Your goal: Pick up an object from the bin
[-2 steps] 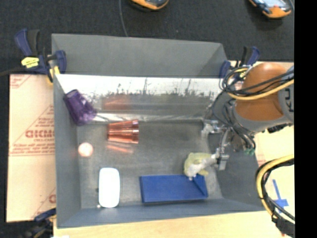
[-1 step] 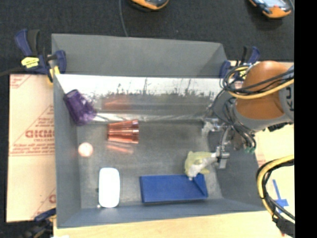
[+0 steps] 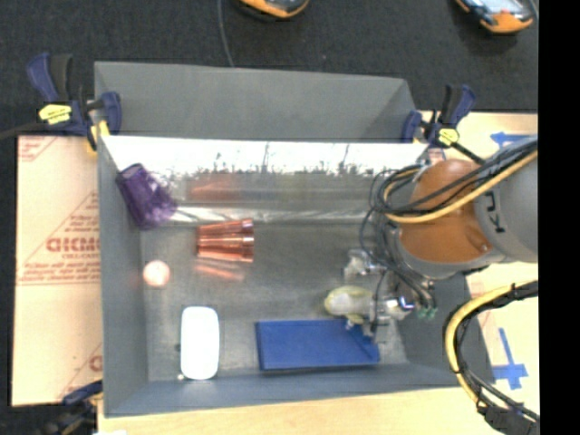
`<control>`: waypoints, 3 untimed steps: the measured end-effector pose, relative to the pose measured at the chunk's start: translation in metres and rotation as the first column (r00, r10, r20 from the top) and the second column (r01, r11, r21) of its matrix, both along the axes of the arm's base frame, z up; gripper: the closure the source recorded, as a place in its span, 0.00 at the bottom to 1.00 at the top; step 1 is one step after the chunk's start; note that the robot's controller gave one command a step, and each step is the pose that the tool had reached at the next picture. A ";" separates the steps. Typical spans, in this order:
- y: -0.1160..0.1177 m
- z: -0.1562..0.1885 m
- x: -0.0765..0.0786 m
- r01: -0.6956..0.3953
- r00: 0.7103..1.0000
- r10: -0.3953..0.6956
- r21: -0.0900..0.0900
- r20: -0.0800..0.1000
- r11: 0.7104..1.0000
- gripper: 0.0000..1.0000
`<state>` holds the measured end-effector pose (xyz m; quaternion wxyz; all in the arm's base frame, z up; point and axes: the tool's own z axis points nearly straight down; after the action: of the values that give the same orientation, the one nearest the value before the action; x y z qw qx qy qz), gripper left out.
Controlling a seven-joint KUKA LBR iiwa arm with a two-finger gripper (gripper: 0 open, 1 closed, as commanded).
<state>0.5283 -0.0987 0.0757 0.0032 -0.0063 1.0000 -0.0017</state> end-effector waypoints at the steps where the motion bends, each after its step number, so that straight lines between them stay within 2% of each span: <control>1: -0.013 -0.003 -0.010 0.217 0.976 -0.217 0.003 0.015 0.976 1.00; 2: -0.013 -0.003 -0.010 0.216 0.976 -0.216 0.003 0.015 0.976 1.00; 3: -0.019 0.068 -0.016 0.220 0.975 -0.220 0.003 0.010 0.975 1.00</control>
Offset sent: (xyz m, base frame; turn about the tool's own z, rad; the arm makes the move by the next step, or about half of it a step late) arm 0.0000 0.0000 0.0000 0.0000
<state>0.5119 -0.1173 0.1442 0.0083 0.1046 0.9945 -0.0011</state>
